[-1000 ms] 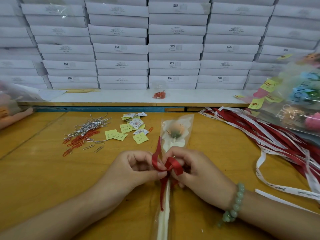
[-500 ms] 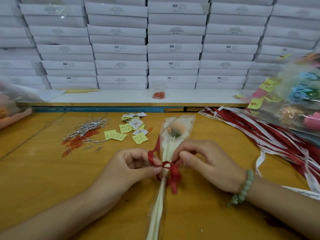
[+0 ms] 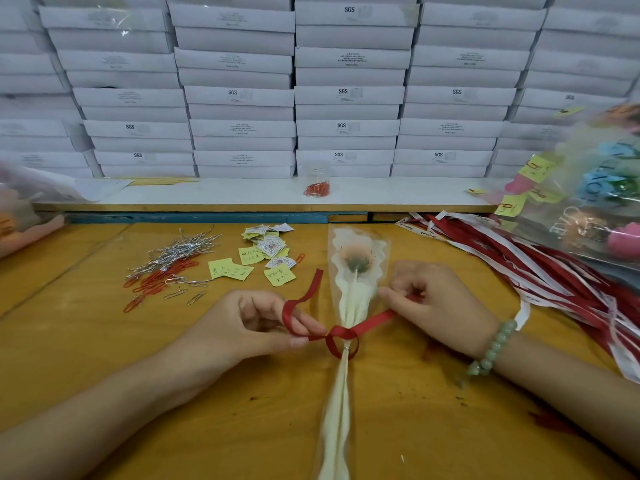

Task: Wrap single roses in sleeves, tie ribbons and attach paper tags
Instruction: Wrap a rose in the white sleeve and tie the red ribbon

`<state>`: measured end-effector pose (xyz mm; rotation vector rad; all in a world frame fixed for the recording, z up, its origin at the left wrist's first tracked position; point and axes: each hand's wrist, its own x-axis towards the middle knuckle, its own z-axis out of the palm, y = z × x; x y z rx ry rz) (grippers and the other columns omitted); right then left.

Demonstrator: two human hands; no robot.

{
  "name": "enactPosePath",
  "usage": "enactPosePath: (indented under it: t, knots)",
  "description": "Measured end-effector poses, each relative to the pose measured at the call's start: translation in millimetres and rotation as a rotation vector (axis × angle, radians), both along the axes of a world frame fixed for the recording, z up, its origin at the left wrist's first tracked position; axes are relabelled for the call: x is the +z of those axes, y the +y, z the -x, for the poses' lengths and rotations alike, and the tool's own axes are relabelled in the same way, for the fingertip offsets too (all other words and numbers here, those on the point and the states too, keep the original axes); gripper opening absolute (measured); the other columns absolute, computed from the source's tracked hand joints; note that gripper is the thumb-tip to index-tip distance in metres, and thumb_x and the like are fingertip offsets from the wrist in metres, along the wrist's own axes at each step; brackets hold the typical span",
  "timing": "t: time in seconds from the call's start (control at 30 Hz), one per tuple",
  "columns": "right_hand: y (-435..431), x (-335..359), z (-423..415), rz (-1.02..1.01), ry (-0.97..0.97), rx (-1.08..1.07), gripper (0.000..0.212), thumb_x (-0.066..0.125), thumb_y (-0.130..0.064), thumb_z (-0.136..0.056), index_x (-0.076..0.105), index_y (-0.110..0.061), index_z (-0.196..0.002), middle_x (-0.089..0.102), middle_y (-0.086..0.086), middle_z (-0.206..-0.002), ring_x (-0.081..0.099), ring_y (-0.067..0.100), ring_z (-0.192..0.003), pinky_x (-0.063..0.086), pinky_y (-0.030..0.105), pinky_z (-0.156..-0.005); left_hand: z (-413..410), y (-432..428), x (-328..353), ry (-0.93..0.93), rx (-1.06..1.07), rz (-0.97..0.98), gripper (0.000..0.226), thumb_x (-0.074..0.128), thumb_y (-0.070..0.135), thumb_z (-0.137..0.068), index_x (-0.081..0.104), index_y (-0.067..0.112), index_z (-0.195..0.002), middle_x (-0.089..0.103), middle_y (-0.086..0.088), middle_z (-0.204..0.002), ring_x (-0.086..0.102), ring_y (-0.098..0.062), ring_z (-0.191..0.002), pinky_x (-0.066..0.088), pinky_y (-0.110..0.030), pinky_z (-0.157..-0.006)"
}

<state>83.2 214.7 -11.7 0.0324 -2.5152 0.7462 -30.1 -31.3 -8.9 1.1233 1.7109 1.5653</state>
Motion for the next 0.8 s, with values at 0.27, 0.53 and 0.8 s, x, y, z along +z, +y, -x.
enactPosePath:
  t: [0.27,0.53,0.8]
  knots:
    - [12.5,4.5,2.9,0.334,-0.173,0.031,0.047,0.061,-0.005,-0.088,0.035,-0.009,-0.050,0.028,-0.001,-0.047,0.027,0.005,-0.042,0.032,0.012,-0.049,2.2,0.0,-2.5,-0.073,-0.029,-0.014,0.011,0.080,0.015,-0.075,0.074,0.014,-0.085,0.074,-0.017,-0.098,0.071,-0.031,-0.098,0.057,-0.027,-0.083]
    - [29.9,17.7,0.3,0.129,-0.557,0.029,0.039,0.057,-0.004,-0.086,0.042,-0.013,-0.050,0.057,-0.001,-0.046,0.047,0.004,-0.036,0.042,0.014,-0.050,3.1,0.4,-3.8,-0.174,-0.016,-0.056,0.011,0.073,0.014,-0.078,0.072,0.013,-0.090,0.071,-0.017,-0.088,0.069,-0.036,-0.097,0.057,-0.038,-0.089]
    - [41.5,27.7,-1.8,0.097,-0.728,0.067,0.037,0.055,-0.006,-0.087,0.047,-0.015,-0.052,0.064,0.000,-0.052,0.055,0.007,-0.041,0.045,0.011,-0.056,3.3,1.8,-5.7,-0.129,-0.001,-0.020,0.013,0.066,0.014,-0.082,0.070,0.014,-0.094,0.066,-0.012,-0.078,0.065,-0.021,-0.075,0.055,-0.026,-0.071]
